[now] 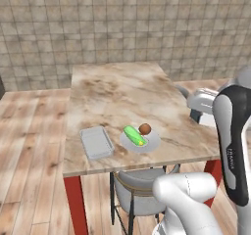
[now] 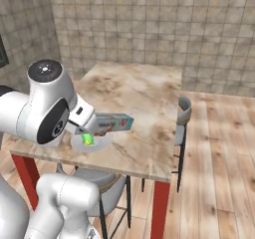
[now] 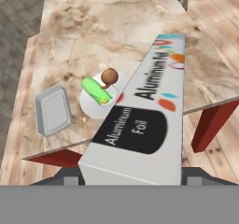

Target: Retrieve the tupperware and aluminum foil from the cabinet and place them on the dining counter near the plate with corn and onion to prepare for storing leftovers.

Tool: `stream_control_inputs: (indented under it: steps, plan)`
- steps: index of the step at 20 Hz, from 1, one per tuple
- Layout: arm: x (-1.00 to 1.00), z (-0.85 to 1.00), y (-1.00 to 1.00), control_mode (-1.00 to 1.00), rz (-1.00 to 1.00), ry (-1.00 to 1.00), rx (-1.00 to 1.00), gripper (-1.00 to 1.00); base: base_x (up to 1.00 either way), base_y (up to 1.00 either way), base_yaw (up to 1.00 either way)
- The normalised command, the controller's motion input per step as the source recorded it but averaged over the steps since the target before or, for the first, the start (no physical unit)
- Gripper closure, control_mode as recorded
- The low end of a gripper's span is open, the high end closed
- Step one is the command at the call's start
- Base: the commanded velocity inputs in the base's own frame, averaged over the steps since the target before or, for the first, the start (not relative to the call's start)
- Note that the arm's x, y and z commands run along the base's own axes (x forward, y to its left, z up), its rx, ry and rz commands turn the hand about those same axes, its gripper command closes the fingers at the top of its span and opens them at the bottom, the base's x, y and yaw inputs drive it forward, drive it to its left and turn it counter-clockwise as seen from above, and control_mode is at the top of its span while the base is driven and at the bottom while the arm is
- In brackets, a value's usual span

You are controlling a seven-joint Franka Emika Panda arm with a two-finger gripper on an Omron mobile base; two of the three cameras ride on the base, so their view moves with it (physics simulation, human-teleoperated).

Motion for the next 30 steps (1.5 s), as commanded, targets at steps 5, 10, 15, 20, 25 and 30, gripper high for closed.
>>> stream_control_inputs:
  steps: [5, 10, 15, 20, 25, 30]
  plan:
    - [0.29, -0.15, 0.00, -1.00, 0.00, -0.07, -0.04, 1.00, 0.00, 0.00, 0.00]
    - [0.33, -0.34, 0.00, -1.00, 0.00, -0.02, -0.02, 1.00, 0.00, 0.00, 0.00]
    - [0.44, -0.53, -0.09, -1.00, 0.05, 0.00, 0.00, 1.00, 0.00, 0.00, 0.00]
    - [0.46, -0.64, -0.20, -1.00, 0.23, 0.08, 0.00, 1.00, 0.00, 0.00, 0.00]
    - [0.47, -0.64, -0.21, -1.00, 0.26, 0.08, 0.00, 1.00, 0.00, 0.00, 0.00]
    - [0.47, -0.53, -0.10, -1.00, 0.25, 0.02, 0.00, 1.00, 0.00, 0.00, 0.00]
